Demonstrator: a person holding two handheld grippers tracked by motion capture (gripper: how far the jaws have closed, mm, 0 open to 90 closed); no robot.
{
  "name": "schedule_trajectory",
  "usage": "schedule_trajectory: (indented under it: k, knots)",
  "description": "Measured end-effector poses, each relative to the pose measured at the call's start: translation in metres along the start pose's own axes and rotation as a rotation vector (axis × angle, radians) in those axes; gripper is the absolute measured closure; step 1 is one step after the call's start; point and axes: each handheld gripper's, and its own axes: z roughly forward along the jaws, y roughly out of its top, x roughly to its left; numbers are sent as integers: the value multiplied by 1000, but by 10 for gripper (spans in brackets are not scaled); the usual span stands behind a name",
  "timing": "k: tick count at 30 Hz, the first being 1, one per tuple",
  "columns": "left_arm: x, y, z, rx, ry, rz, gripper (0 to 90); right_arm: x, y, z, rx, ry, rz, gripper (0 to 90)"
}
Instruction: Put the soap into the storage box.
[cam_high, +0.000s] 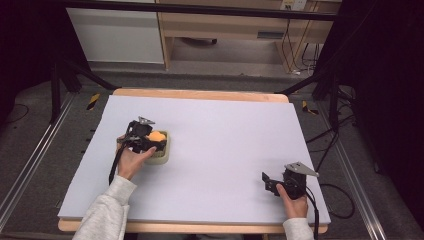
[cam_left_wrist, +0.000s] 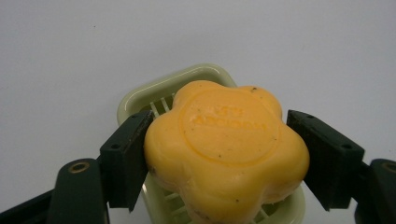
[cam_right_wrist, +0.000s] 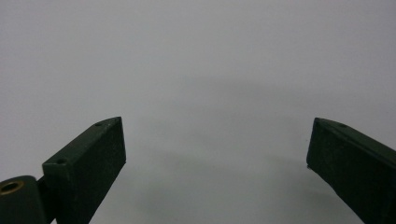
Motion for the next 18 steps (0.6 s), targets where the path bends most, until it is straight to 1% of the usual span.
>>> schedule_trajectory:
  k: [11, 18]
  knots:
    - [3, -6, 6, 19, -3, -3, 252, 0, 0, 0, 3, 1, -1, 51]
    - [1, -8, 10, 23, -10, -4, 251, 0, 0, 1, 3, -1, -1, 51]
